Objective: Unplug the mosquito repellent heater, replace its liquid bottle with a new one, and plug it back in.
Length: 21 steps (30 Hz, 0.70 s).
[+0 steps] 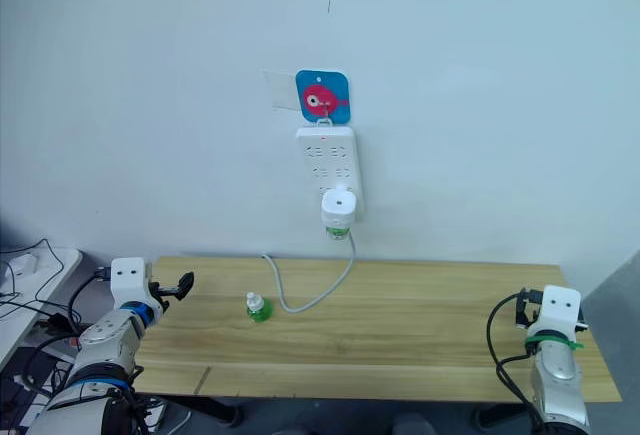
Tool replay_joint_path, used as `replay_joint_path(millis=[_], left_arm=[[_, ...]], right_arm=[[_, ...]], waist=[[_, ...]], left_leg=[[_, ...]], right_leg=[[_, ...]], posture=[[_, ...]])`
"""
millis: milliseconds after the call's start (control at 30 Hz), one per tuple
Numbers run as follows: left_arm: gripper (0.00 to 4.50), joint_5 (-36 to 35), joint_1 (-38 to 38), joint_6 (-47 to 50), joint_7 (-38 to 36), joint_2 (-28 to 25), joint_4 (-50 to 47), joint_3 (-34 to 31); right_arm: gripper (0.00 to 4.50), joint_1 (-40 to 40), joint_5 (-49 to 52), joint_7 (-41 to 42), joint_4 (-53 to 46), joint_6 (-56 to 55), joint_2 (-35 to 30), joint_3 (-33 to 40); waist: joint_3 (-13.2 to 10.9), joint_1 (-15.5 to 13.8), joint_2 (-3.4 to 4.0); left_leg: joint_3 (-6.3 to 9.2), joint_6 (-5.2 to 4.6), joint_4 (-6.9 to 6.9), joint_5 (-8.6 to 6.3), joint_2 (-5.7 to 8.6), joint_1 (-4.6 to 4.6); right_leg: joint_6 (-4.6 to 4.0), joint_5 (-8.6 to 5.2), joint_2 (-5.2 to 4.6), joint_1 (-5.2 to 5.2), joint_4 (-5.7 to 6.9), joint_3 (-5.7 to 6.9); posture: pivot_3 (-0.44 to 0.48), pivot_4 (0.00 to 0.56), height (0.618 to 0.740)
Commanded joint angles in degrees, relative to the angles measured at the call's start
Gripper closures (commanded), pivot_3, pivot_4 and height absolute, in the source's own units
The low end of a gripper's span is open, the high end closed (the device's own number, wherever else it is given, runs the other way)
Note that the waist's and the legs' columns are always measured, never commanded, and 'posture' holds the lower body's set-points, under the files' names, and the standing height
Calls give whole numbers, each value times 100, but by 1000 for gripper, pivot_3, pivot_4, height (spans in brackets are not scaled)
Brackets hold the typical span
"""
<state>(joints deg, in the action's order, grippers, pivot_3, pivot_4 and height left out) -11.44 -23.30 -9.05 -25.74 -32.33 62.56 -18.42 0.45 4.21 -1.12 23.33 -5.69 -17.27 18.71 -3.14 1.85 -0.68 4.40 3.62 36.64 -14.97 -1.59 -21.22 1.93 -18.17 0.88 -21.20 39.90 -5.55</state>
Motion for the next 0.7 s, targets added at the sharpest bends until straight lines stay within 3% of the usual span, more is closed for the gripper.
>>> replay_joint_path(millis=[33,267,367,500,700], left_arm=[[0,-141,-167,14,-404,-194,-308,-73],[0,-696,-282,740,-2033,-306,-1651,60],[565,-875,-352,1172,-2667,-414,-2434,235],[1747,-925,-420,1539,-3261,-518,-3240,557],[1747,-971,-809,1987,-3757,-504,-3922,966]], right_arm=[[76,51,62,112,-455,25,14,-46],[76,478,432,1121,-2122,541,30,-655],[0,705,923,1825,-3246,1120,-123,-1014],[0,812,1506,2474,-4375,1858,-384,-1347],[0,641,2034,2917,-5244,2474,-528,-1746]], waist=[[-9,0,0],[-137,-1,-4],[-186,0,2],[-244,-1,2],[-326,-6,-20]], left_leg=[[0,0,0,0,0,0],[2,0,1,0,-5,0],[4,0,1,0,-6,-4],[5,1,5,1,-7,-5],[14,1,10,1,-11,-12]], right_leg=[[0,0,0,0,0,0],[20,-12,2,1,4,2],[20,-12,2,0,3,4],[18,-11,1,1,4,4],[22,-13,4,0,4,15]], posture=[[56,76,740],[61,96,740],[59,103,740],[57,110,740],[54,119,740]])
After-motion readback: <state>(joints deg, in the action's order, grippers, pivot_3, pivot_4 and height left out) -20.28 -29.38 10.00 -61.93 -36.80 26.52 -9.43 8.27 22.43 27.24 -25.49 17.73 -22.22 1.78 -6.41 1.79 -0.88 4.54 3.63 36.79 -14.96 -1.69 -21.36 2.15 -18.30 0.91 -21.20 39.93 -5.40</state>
